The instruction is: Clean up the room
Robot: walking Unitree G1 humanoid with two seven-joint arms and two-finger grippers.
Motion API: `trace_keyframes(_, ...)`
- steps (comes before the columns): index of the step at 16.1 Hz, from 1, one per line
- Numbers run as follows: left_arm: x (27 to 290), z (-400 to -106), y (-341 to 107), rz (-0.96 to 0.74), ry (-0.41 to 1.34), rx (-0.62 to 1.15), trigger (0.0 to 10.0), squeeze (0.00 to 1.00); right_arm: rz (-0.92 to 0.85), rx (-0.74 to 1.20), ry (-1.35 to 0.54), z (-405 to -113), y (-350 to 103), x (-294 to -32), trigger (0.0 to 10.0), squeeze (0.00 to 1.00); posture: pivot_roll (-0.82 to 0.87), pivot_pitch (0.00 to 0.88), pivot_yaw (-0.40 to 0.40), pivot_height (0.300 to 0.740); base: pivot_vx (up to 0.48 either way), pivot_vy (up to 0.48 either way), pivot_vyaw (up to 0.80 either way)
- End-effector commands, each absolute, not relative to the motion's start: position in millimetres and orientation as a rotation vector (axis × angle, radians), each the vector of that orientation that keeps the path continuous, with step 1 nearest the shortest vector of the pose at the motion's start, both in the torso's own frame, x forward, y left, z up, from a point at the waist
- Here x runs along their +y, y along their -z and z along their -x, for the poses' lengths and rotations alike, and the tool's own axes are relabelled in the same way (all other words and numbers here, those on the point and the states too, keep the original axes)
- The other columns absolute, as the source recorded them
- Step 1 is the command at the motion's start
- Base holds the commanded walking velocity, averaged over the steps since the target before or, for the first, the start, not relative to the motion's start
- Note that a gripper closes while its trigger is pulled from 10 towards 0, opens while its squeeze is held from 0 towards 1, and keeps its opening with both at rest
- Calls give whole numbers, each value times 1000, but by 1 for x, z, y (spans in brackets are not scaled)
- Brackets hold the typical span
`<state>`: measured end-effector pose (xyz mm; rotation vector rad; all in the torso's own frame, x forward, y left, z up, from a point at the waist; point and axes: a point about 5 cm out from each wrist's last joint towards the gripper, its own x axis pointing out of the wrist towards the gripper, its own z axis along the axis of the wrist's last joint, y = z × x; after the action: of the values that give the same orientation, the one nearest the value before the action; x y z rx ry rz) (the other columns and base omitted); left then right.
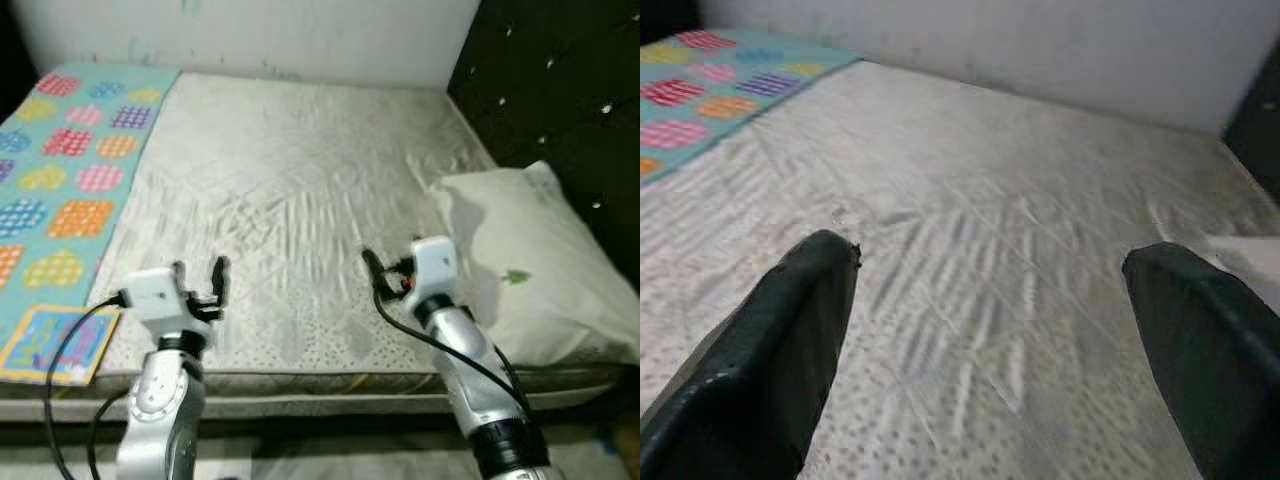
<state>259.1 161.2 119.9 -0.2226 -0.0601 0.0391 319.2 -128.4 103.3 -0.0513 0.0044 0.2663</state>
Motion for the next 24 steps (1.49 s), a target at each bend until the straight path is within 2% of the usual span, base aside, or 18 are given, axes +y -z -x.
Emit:
trace_keyframes(1,165,-258,-120,212,-47,-63,10000,0,50,-11,-275,-321,-108,-126,10000,0,-10,78,-120,740,0,454,0)
trace_keyframes(11,164,-260,-119,208,-35,-60,10000,0,61,-69,-290,-323,-115,-120,10000,0,-18,78,-121,740,0,453,0)
trace_keyframes(15,164,-259,-118,200,-37,-59,10000,0,-1,-51,-354,-320,-115,-116,10000,0,-15,74,-117,740,0,452,0)
trace_keyframes(19,164,-260,-118,203,-35,-61,10000,0,26,-22,-390,-317,-110,-110,10000,0,-20,78,-115,740,0,454,0)
trace_keyframes(24,163,-260,-121,206,-22,-83,10000,0,62,-47,-388,-319,-112,-110,10000,0,-22,81,-117,740,0,0,0)
